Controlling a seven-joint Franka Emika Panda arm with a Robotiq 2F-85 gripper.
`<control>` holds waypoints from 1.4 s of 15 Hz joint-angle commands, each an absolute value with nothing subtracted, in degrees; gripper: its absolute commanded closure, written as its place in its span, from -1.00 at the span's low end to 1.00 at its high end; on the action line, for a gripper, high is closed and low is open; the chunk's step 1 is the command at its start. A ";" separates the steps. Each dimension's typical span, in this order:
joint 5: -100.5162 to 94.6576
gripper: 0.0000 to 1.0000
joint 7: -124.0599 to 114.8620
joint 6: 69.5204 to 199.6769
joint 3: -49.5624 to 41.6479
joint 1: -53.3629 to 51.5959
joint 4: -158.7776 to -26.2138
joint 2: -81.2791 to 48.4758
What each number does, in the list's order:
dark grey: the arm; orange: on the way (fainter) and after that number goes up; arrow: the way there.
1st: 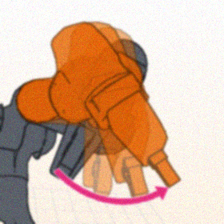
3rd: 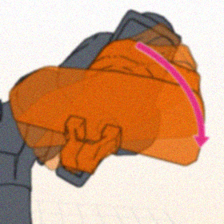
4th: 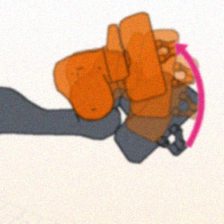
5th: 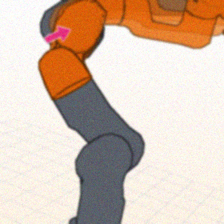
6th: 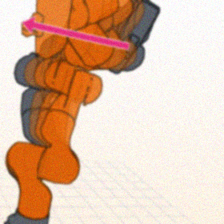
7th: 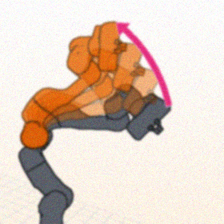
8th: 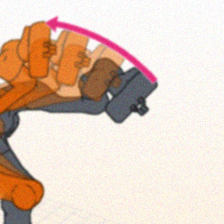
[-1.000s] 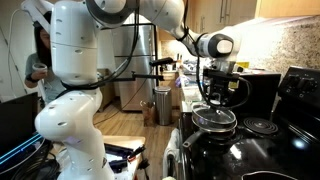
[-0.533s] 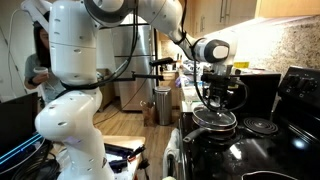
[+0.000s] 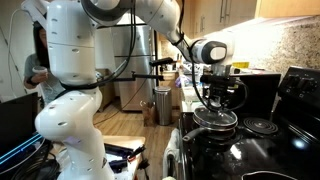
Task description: Remove the wooden spatula from the pan, put it on the countertop, and then remove the lid from the pot and put it on the pan
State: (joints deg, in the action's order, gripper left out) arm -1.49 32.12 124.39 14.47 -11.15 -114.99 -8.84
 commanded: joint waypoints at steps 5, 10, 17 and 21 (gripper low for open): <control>-2.66 -1.00 31.76 124.58 13.49 -10.84 -116.39 -5.40; -2.18 -1.00 26.70 117.60 11.41 -9.99 -111.43 -5.00; -2.77 -1.00 15.56 112.19 5.66 -6.49 -108.24 -6.38; -3.75 -1.00 17.44 113.76 6.25 -6.82 -109.00 -6.05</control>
